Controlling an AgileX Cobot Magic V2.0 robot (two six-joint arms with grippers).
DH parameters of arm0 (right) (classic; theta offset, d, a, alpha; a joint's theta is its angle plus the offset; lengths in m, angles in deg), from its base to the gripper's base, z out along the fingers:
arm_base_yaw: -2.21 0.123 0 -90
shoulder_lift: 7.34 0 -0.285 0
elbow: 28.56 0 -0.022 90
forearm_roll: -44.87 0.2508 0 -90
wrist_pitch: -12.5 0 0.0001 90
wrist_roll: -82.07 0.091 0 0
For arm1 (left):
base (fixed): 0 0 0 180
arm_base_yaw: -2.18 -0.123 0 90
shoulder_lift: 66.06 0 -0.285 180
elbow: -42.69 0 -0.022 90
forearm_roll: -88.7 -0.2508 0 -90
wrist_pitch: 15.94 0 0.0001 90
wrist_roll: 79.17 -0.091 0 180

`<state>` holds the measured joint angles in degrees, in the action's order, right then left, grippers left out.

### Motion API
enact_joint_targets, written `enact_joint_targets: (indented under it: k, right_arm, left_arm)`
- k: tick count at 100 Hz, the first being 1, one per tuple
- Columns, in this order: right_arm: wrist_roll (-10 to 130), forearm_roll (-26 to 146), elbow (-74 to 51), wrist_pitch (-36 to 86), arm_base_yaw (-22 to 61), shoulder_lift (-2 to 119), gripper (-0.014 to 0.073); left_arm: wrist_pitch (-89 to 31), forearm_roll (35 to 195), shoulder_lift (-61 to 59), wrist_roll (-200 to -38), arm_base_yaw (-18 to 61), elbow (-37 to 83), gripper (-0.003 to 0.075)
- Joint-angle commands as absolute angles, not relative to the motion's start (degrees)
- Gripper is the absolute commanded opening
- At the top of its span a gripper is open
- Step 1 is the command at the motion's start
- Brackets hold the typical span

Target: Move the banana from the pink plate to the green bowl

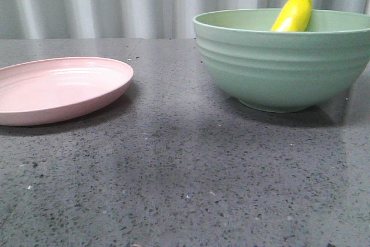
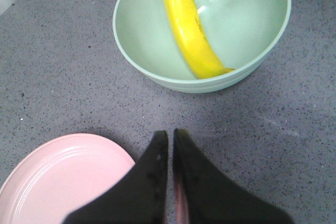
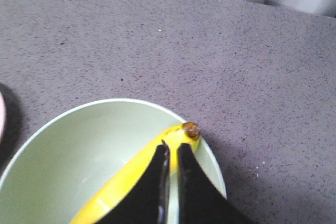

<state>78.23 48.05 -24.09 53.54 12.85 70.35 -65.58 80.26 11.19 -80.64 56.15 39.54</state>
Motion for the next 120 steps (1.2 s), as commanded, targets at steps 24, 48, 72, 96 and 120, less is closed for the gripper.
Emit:
enact_joint_targets:
  k: [24, 48, 72, 96, 120]
  right_arm:
    - [77.6, 47.6, -9.2, 41.1, 13.3, 50.9, -0.0065]
    - [77.6, 47.7, 5.7, 33.9, 13.3, 33.8, -0.0065]
    - [77.6, 47.7, 18.6, 25.9, 13.3, 18.4, -0.0065]
    - [77.6, 47.7, 26.7, 23.1, 13.3, 6.3, -0.0065]
    - [77.6, 47.7, 29.7, 24.8, 13.3, 2.4, -0.0065]
  left_arm:
    - [-50.8, 79.5, 0.1, -79.6, 56.3, 31.7, -0.002]
    - [-37.2, 80.1, -13.9, -79.2, 56.3, 15.1, -0.002]
    - [-24.3, 81.8, -29.1, -79.2, 56.3, -3.4, -0.002]
    - [-22.7, 83.8, -41.0, -79.2, 56.3, -16.0, -0.002]
    - [-23.0, 86.0, -45.6, -79.2, 56.3, -19.2, -0.002]
